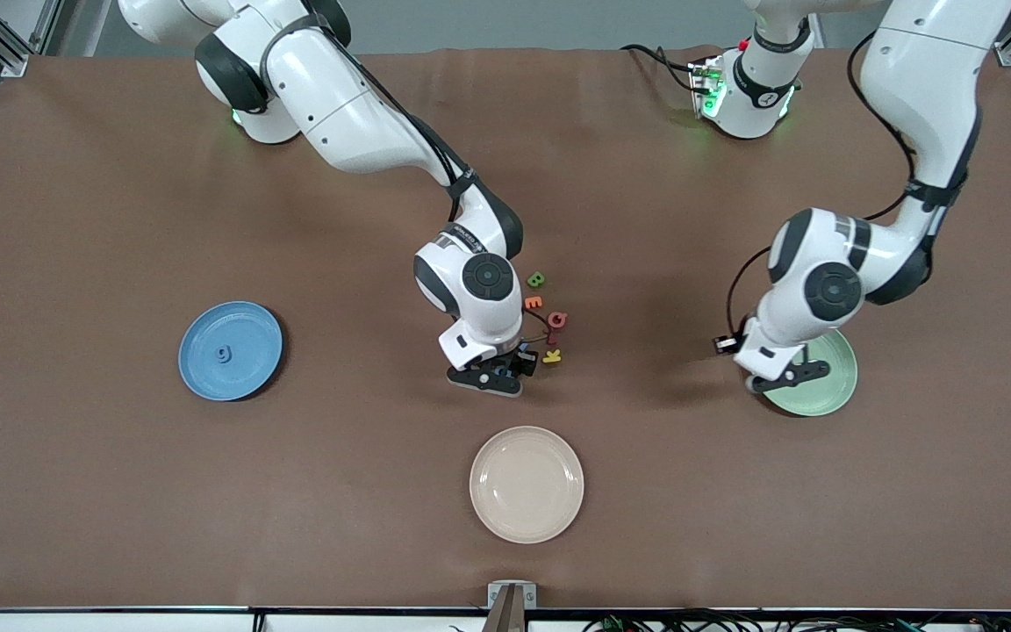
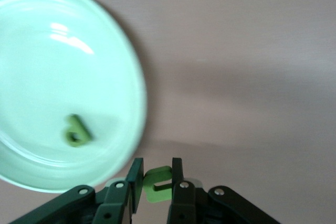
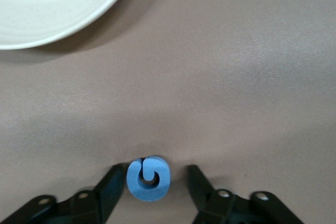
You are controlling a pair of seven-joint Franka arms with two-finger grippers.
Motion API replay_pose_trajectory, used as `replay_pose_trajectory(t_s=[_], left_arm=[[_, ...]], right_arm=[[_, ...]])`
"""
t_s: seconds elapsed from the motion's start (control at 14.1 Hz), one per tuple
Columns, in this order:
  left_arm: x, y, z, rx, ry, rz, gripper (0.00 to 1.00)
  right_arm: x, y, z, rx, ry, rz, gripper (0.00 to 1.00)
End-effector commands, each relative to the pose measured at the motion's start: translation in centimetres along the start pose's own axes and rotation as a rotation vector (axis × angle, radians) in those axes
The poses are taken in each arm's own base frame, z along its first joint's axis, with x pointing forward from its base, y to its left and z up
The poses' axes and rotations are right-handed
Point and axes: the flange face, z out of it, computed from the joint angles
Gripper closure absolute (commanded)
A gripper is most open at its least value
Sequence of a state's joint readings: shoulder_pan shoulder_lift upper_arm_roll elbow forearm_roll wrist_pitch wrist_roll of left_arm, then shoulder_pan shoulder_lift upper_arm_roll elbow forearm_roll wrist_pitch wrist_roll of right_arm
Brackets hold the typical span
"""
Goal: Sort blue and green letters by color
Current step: 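Place green u on the green plate while the right gripper carries blue 6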
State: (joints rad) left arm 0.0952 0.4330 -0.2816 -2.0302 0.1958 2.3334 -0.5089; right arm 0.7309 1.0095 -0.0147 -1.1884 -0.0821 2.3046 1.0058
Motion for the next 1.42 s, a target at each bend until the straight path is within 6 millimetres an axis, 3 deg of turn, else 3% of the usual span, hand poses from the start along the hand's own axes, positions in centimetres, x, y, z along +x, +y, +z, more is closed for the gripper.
replay_pose_trajectory(t_s=[0.0, 0.21, 0.43, 0.64, 0.85, 0.99, 1.06, 1.13, 1.35], left_arm=[[-0.3, -4.4, -0.5, 0.017, 0.000, 0.054, 0.88], [0.9, -8.7, -0.2, 0.008, -0.005, 0.093, 0.88], [2.1, -11.3, 0.2, -0.003, 0.008, 0.115, 0.87], [2.9, -11.8, 0.7, -0.013, 0.043, 0.115, 0.87], [3.1, -11.8, 1.3, -0.012, 0.053, 0.124, 0.81], [3.0, -11.8, 1.3, -0.012, 0.051, 0.126, 0.58], [3.0, -11.8, 1.3, -0.012, 0.051, 0.126, 0.54], [3.1, -11.8, 1.3, -0.012, 0.053, 0.124, 0.40], [2.9, -11.3, 0.9, -0.010, 0.058, 0.133, 0.25]], right_arm=[[-0.6, 0.1, 1.4, -0.021, 0.000, -0.009, 0.68], [-0.2, 0.4, 1.5, -0.023, -0.003, 0.001, 0.98], [1.4, 1.6, 0.1, -0.056, -0.020, 0.009, 1.00], [4.8, 4.5, -3.1, -0.094, -0.061, -0.024, 1.00], [7.3, 9.0, -6.1, -0.147, -0.117, -0.072, 1.00], [8.1, 12.3, -8.4, -0.159, -0.142, -0.110, 1.00], [8.2, 14.2, -9.2, -0.162, -0.154, -0.133, 1.00], [8.5, 16.8, -10.1, -0.163, -0.167, -0.158, 1.00], [9.2, 25.2, -11.5, -0.135, -0.176, -0.253, 1.00]])
